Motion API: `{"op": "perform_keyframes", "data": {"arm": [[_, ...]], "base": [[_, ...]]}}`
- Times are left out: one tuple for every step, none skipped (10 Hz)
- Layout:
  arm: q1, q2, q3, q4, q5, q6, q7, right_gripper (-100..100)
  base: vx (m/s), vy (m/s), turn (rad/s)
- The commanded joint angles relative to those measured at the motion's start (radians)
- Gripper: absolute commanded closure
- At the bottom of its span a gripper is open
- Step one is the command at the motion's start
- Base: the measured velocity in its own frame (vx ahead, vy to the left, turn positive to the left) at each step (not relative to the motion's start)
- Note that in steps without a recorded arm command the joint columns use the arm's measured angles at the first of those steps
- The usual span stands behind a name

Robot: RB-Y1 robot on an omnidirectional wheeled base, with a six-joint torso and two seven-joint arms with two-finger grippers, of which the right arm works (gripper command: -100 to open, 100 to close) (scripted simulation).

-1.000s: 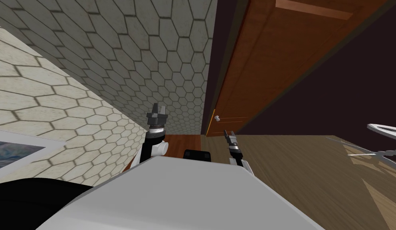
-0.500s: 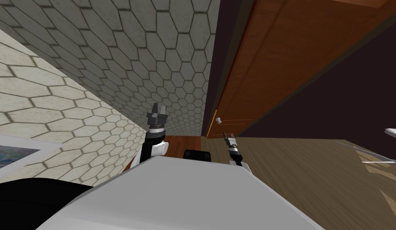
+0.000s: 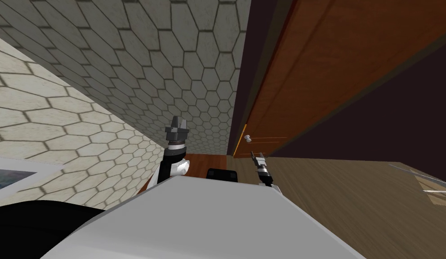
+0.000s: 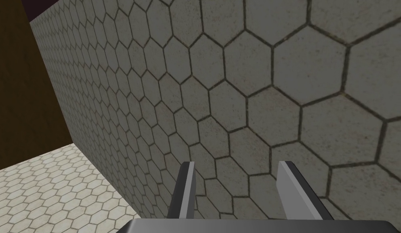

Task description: Pull the door open

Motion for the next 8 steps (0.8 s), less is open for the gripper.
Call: {"op": "perform_keyframes", "data": {"arm": [[-0.005, -0.001, -0.006, 0.034, 0.008, -0.011, 0.026, -100], [-0.007, -0.002, -0.009, 0.050, 0.013, -0.014, 0.038, -100], [-0.009, -0.002, -0.012, 0.064, 0.017, -0.017, 0.049, -100], [-0.013, -0.003, -0.017, 0.092, 0.025, -0.023, 0.071, -100], [-0.015, -0.003, -0.020, 0.106, 0.029, -0.027, 0.082, -100], [-0.018, -0.003, -0.024, 0.128, 0.036, -0.031, 0.100, -100], [-0.020, -0.004, -0.028, 0.148, 0.041, -0.035, 0.115, -100], [-0.023, -0.004, -0.031, 0.166, 0.047, -0.039, 0.129, -100]], "base": [[0.097, 0.000, 0.028], [0.093, -0.003, 0.026], [0.097, -0.009, 0.025], [0.135, -0.030, 0.040], [0.135, -0.016, 0.043], [0.121, -0.016, 0.033], [0.150, -0.028, 0.035], [0.191, -0.027, 0.035]]}}
